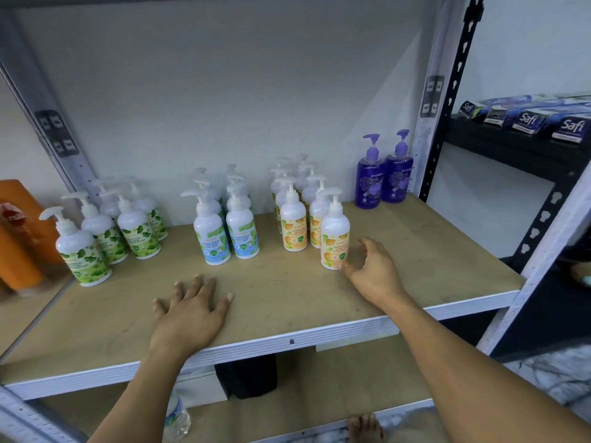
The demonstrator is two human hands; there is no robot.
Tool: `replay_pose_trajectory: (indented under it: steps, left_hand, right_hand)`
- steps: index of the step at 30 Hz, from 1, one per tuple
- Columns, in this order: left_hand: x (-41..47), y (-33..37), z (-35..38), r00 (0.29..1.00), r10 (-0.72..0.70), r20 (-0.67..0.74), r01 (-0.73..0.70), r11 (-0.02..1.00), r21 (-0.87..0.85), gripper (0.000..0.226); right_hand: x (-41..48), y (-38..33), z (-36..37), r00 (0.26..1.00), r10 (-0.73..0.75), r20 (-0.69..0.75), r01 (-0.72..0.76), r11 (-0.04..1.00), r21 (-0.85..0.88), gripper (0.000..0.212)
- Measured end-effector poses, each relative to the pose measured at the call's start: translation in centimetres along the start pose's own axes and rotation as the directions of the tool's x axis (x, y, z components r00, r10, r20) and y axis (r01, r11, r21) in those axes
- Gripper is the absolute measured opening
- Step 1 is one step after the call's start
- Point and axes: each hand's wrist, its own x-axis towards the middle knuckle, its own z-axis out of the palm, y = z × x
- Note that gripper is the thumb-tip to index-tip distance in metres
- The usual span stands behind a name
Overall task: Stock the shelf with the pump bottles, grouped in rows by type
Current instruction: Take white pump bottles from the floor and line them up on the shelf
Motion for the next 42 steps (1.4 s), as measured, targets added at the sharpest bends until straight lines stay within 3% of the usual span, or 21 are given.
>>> replay_pose_trajectory:
  steps: [3, 5, 9, 12, 15, 19, 21, 23, 27, 30, 37, 42]
  left_hand:
    - [-2.0, 1.3, 0.2, 0.998, 0.055, 0.027, -0.056, 0.998, 0.032, 0.071]
    - [-3.6, 2.5, 0.5, 0.995, 0.095, 0.035, -0.098, 0.993, 0.069, 0.067]
    - [-6.8, 5.1, 0.9, 0.988, 0.153, 0.023, -0.154, 0.986, 0.061, 0.061]
    - [-9.7, 7.5, 2.1, 0.973, 0.229, 0.029, -0.231, 0.971, 0.067, 0.073]
    - [-13.0, 10.7, 3.9, 0.939, 0.343, 0.017, -0.343, 0.936, 0.077, 0.089]
    - [-17.7, 16.0, 7.8, 0.881, 0.459, 0.116, -0.456, 0.888, -0.055, 0.066]
    - [-20.7, 18.6, 10.9, 0.759, 0.572, 0.312, -0.561, 0.817, -0.133, 0.055]
    - [-23.8, 21.2, 13.7, 0.570, 0.684, 0.455, -0.702, 0.693, -0.162, 0.052]
    - [-28.9, 26.4, 16.1, 0.357, 0.786, 0.504, -0.836, 0.510, -0.202, 0.054]
    - [-32.4, 29.5, 18.9, 0.234, 0.762, 0.604, -0.812, 0.495, -0.310, 0.053]
    - [-43.3, 33.9, 26.4, -0.027, 0.663, 0.748, -0.838, 0.393, -0.379, 0.057]
    - [-47.7, 34.2, 30.3, -0.153, 0.545, 0.824, -0.894, 0.279, -0.351, 0.052]
  right_hand:
    - [-3.0, 0.7, -1.9, 0.993, -0.080, 0.081, 0.105, 0.922, -0.374, 0.071]
    - [-5.4, 1.9, -3.1, 0.981, -0.099, 0.166, 0.170, 0.855, -0.490, 0.073]
    - [-9.4, 5.3, -6.1, 0.952, -0.141, 0.271, 0.266, 0.819, -0.508, 0.087]
    - [-13.1, 7.6, -9.0, 0.921, -0.195, 0.336, 0.354, 0.776, -0.522, 0.085]
    - [-17.6, 10.0, -11.8, 0.916, -0.153, 0.370, 0.332, 0.807, -0.488, 0.080]
    - [-25.5, 15.9, -15.3, 0.918, -0.052, 0.392, 0.238, 0.865, -0.442, 0.077]
    - [-29.9, 19.3, -17.1, 0.921, 0.039, 0.387, 0.146, 0.887, -0.438, 0.073]
    - [-34.3, 22.4, -18.9, 0.921, 0.148, 0.361, 0.022, 0.904, -0.428, 0.074]
    - [-43.1, 28.2, -21.8, 0.892, 0.355, 0.280, -0.238, 0.895, -0.377, 0.076]
    - [-49.2, 30.7, -23.0, 0.833, 0.494, 0.250, -0.392, 0.845, -0.363, 0.075]
    - [-59.9, 32.9, -23.6, 0.713, 0.682, 0.160, -0.597, 0.711, -0.371, 0.062]
    - [-64.0, 34.5, -23.5, 0.594, 0.784, 0.182, -0.669, 0.606, -0.430, 0.058]
